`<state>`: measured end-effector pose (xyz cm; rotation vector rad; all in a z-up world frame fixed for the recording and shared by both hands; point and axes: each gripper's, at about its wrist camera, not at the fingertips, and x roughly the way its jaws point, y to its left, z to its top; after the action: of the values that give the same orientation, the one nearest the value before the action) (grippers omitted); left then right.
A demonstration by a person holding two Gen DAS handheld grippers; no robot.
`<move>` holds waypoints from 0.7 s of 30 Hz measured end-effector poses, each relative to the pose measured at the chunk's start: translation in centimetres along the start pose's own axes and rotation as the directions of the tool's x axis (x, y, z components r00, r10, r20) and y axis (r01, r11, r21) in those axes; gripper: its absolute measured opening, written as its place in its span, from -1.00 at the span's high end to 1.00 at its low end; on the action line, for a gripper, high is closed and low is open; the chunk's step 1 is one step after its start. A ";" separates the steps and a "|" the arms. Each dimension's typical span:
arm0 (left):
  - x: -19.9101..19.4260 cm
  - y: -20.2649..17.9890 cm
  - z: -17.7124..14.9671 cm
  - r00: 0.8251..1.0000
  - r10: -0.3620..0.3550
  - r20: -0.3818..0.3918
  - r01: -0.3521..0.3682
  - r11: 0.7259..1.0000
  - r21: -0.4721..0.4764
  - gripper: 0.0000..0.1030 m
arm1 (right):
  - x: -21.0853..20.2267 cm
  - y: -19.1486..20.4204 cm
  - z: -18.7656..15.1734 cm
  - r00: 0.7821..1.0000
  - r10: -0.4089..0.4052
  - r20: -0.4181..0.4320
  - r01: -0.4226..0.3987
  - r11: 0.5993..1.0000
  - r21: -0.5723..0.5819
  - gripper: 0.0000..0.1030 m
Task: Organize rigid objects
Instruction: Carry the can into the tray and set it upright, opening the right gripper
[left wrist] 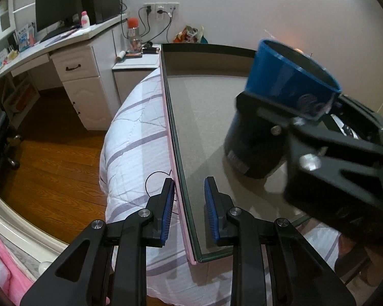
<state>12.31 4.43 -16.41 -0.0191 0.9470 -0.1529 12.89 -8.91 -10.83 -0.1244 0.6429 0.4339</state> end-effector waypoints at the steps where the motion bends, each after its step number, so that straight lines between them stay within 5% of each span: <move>1: 0.0 0.0 0.0 1.000 0.001 0.001 -0.001 1.000 0.000 0.52 | 0.2 0.1 -0.1 1.000 0.004 -0.006 -0.004 1.000 0.002 -0.33; 9: 0.0 0.0 0.0 1.000 0.001 0.000 -0.001 1.000 0.001 0.52 | 0.3 0.4 -0.5 1.000 0.013 -0.017 -0.013 1.000 0.008 -0.35; 11: -0.1 0.0 0.0 1.000 0.001 0.000 -0.001 1.000 0.000 0.52 | -0.2 0.4 -0.3 1.000 0.023 0.006 -0.023 0.999 0.024 -0.63; 21: -0.1 -0.1 0.0 1.000 0.009 -0.001 -0.009 1.000 0.000 0.51 | -4.0 -0.8 -0.2 0.995 0.035 0.090 -0.040 0.998 0.052 -0.63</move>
<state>12.18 4.35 -16.31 -0.0146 0.9477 -0.1443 10.29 -11.10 -8.64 -0.0414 0.5693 0.4554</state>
